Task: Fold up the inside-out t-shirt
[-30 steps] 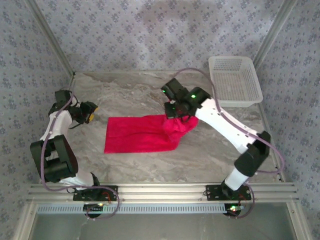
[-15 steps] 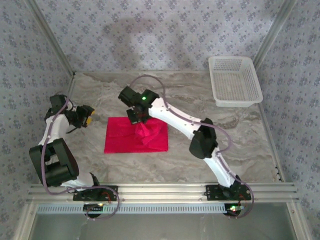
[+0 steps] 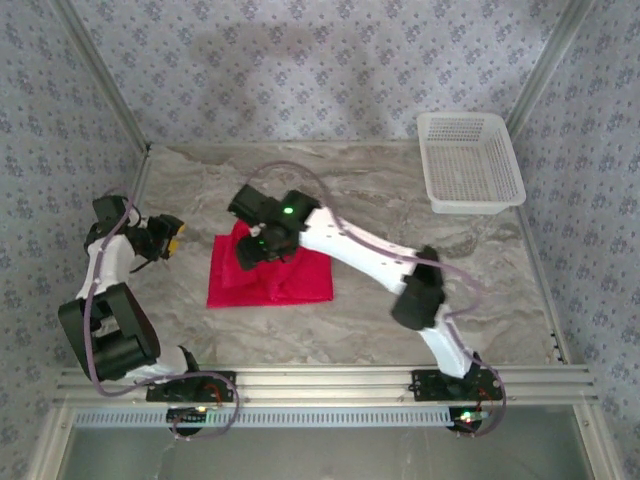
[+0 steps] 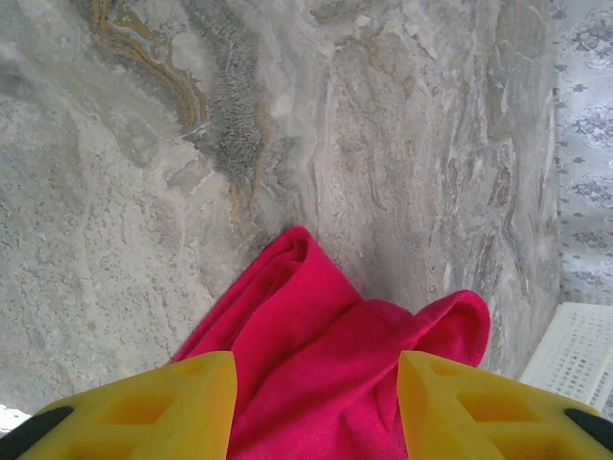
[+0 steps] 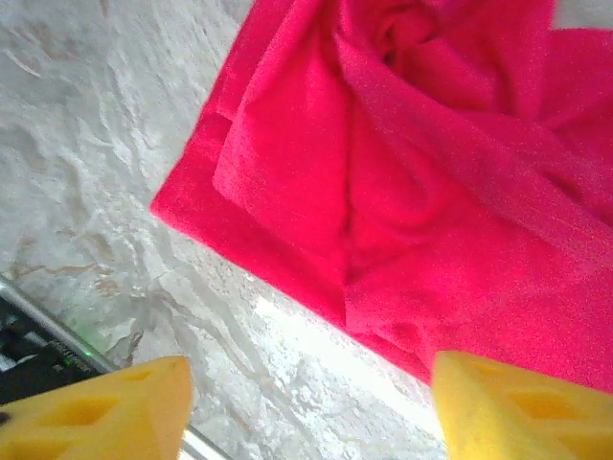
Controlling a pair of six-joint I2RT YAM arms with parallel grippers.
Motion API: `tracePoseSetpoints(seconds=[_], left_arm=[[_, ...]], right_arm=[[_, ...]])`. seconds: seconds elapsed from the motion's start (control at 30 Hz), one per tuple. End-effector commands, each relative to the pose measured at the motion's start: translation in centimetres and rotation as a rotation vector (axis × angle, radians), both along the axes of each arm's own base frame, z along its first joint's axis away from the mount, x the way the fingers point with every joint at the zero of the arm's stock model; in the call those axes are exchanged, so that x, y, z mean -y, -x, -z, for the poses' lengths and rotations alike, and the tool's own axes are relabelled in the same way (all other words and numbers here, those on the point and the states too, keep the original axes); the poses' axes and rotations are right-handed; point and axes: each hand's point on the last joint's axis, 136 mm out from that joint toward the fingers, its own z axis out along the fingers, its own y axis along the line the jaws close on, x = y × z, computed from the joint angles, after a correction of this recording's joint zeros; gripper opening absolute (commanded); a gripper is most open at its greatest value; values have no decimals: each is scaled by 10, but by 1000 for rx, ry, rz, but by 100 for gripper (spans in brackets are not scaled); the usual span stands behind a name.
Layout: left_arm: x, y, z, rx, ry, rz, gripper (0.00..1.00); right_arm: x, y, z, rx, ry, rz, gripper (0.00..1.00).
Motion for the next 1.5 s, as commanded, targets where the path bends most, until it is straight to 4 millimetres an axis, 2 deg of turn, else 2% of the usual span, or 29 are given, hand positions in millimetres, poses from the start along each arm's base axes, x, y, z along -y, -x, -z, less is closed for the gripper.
tracePoseSetpoints(seconds=[0.0,0.1,0.2,0.23,0.4,0.5,0.57,0.67,0.77,0.8,0.83,0.9,0.93,1.03,1.17,1.27,1.3,1.33,1.37,1.47], left_arm=[[15,-1,-23,61,-48,52,48],[46,-4,-31,65,-93,144,48],[93,-7,-35,67,-130,262,48],[112,-8,-35,68,-143,305,48],[191,-10,-34,82,-159,476,48],[218,-6,-19,40,-170,560,50],[224,0,-2,-18,-185,596,51],[221,9,25,-114,-205,633,52],[218,18,47,-192,-221,668,52],[217,20,54,-214,-227,680,49],[216,21,61,-233,-232,691,37],[206,24,74,-281,-256,690,5],[197,24,80,-303,-264,673,0],[162,39,85,-367,-251,588,0],[108,60,68,-336,-229,396,0],[87,83,58,-312,-193,271,0],[86,89,55,-298,-182,251,3],[86,95,52,-276,-176,228,16],[84,100,48,-254,-176,203,21],[66,101,22,-168,-273,130,27]], right_arm=[[52,-20,-9,32,-82,127,53],[89,-36,28,-37,-161,229,25],[103,-51,59,-79,-208,282,3],[105,-55,69,-93,-212,289,0],[98,-62,119,-179,-198,323,0],[104,-61,151,-225,-143,366,0],[111,-60,168,-260,-115,399,0],[117,-59,185,-284,-77,429,0],[117,-60,189,-285,-63,440,0],[118,-61,190,-282,-54,444,0],[119,-61,193,-282,-42,447,0],[122,-61,198,-290,-23,457,0],[123,-61,199,-292,-19,460,0],[132,-58,205,-298,19,478,0],[138,-56,211,-301,60,478,0],[134,-56,210,-307,52,464,0],[130,-57,207,-305,43,456,0],[126,-58,203,-304,28,446,0],[120,-58,197,-302,10,429,0],[101,-59,174,-297,-59,370,0]])
